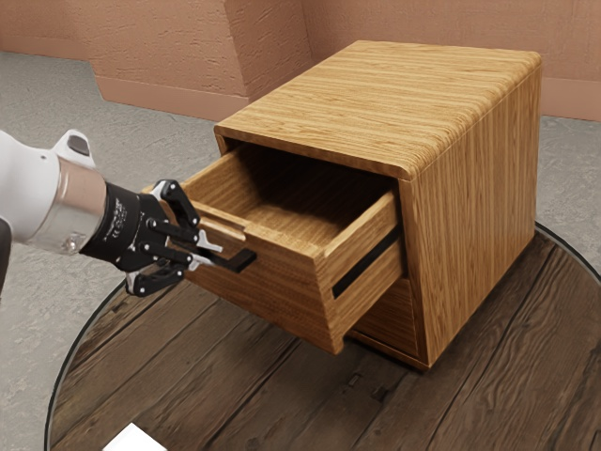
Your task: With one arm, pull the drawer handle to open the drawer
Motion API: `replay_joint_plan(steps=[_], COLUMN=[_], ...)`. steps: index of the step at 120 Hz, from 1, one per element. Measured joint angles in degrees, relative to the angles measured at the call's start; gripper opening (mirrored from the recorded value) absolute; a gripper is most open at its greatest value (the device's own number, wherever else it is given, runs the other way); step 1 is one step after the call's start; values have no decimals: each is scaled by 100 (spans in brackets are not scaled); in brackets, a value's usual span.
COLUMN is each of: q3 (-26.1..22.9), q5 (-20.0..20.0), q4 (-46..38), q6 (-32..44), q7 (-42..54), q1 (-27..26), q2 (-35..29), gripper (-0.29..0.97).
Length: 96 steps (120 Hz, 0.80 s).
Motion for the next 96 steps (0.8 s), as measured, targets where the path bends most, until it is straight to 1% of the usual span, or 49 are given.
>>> replay_joint_plan(steps=[34,76,78,84,96], q3=[-7,-50,-59,-78,-342], q5=[13,39,46,153,549], q4=[-234,-260,-250,-107,914], q6=[-234,-894,-931,-1060,-1471], q7=[3,-38,-41,-56,-85], q1=[58,192,197,212,314], q2=[-510,-955,-970,-1051,-1071], gripper=[-8,-7,-6,5,28])
